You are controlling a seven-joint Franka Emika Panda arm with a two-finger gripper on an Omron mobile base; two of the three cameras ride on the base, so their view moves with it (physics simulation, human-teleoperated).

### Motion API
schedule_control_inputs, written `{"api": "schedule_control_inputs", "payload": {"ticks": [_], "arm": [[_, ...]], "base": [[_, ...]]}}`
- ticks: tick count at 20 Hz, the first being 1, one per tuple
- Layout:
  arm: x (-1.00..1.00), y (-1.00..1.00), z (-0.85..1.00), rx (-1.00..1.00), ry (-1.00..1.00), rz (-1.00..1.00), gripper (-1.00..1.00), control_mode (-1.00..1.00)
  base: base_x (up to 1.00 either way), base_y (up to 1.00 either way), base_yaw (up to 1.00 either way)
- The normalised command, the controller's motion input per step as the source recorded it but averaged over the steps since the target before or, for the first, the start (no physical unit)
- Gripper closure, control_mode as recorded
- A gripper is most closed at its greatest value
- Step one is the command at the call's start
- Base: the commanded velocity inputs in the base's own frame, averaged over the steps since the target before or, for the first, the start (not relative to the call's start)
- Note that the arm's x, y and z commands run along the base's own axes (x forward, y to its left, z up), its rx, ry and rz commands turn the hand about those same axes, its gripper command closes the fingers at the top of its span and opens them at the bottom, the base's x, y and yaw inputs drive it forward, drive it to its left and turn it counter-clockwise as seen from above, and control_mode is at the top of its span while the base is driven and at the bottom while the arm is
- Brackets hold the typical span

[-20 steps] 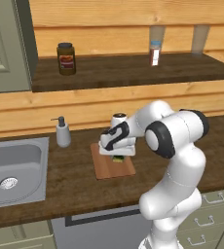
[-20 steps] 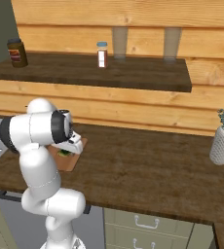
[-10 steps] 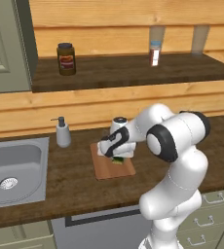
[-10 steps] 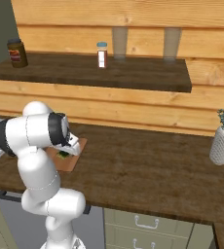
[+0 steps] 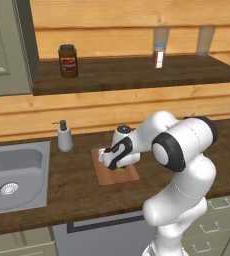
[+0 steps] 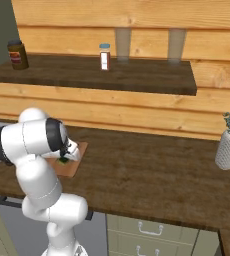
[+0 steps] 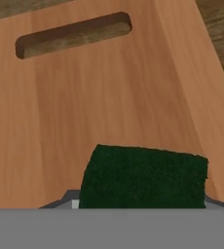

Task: Pick up the sponge from the counter and clean the cutting board by briefly scrubbing or pressing down on the cutting board. Once finished, release the sponge.

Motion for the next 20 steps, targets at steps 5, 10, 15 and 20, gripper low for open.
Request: {"api": "schedule_control_inputs", "payload": {"ticks": [5, 10, 15, 20], "arm": [[-1.00, 0.15, -0.87, 0.00, 0.00, 0.11, 1.00, -1.00], [-1.00, 0.00, -0.52, 0.00, 0.01, 0.15, 1.00, -1.00], [-0.99, 0.00, -0.13, 0.00, 0.16, 0.39, 1.00, -1.00], [-0.10, 0.36, 0.05, 0.00, -0.06, 0.08, 1.00, -1.00]], "base": [[0.00, 0.00, 0.00], [0.00, 0.00, 0.00], [0.00, 0.00, 0.00], [0.00, 0.00, 0.00]]}}
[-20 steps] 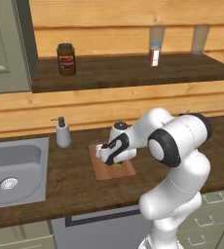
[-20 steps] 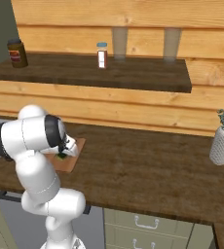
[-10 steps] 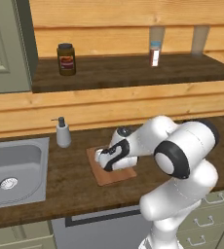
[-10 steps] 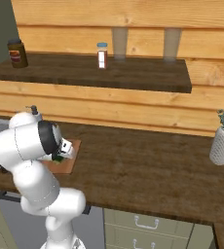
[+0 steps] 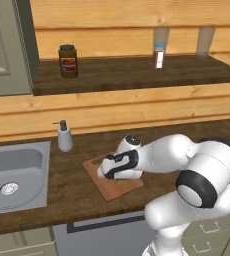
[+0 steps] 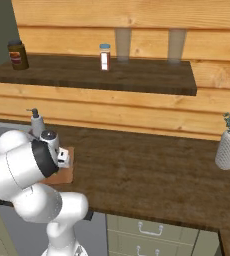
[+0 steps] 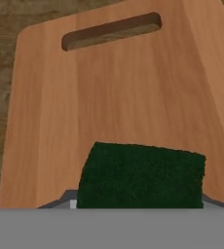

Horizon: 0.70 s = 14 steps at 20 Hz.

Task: Pick up the sponge from the counter and clean the cutting board by briefly scrubbing or pressing down on the cutting board. Once finished, release the sponge.

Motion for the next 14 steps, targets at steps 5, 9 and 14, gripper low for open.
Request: {"api": "schedule_control_inputs", "payload": {"ticks": [5, 9, 14], "arm": [[0.00, 0.61, 0.01, 0.08, -0.42, 0.05, 1.00, -1.00], [0.09, 0.30, -0.20, 0.22, -0.44, 0.05, 1.00, -1.00], [0.51, -0.05, -0.19, 0.22, -0.33, 0.00, 1.00, -1.00]], "base": [[0.00, 0.00, 0.00], [0.00, 0.00, 0.00], [0.00, 0.00, 0.00]]}}
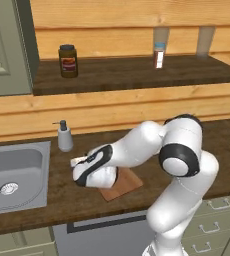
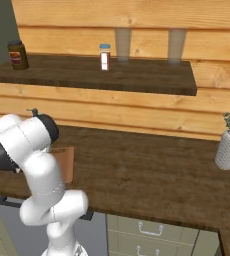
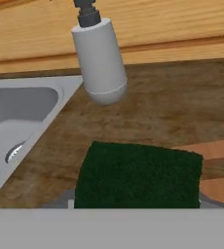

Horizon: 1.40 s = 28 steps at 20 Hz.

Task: Pick up the sponge from the counter and clean the cutting board by briefly scrubbing or pressing down on the cutting board. Once finished, release the sponge.

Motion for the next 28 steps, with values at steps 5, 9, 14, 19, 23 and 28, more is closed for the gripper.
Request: {"api": "schedule_control_inputs", "payload": {"ticks": [5, 9, 14, 19, 23, 28], "arm": [[-0.37, -0.72, -0.47, 0.07, -0.09, 0.00, 1.00, -1.00], [-0.62, -0.94, -0.28, 0.08, 0.00, 0.00, 1.00, -1.00], [-0.20, -0.76, 0.05, 0.11, 0.01, 0.00, 1.00, -1.00], [0.21, -0.67, -0.16, 0.05, 0.02, -0.04, 1.00, -1.00], [0.33, -0.65, 0.05, 0.07, 0.25, -0.06, 1.00, -1.00], [-0.11, -0.62, 0.79, 0.17, 0.02, -0.01, 1.00, -1.00]], "base": [[0.00, 0.00, 0.00], [0.00, 0.00, 0.00], [0.00, 0.00, 0.00], [0.00, 0.00, 0.00], [0.00, 0.00, 0.00], [0.00, 0.00, 0.00]]}}
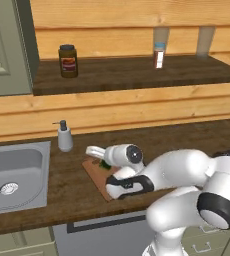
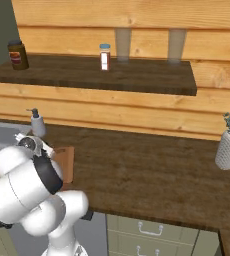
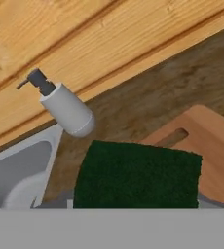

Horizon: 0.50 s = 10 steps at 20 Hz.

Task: Pick up the sponge from the counter and clean the cutting board by briefly scrubbing or pressing down on the cutting board. Once finished, release the sponge.

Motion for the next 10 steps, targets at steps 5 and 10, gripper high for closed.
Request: {"api": "schedule_control_inputs", "payload": {"ticks": [5, 10], "arm": [[-0.07, -0.79, 0.96, -0.01, 0.32, -0.14, 1.00, -1.00], [0.00, -0.76, 0.67, -0.17, 0.43, -0.18, 1.00, -1.00]], "base": [[0.00, 0.00, 0.00], [0.00, 0.00, 0.00]]}}
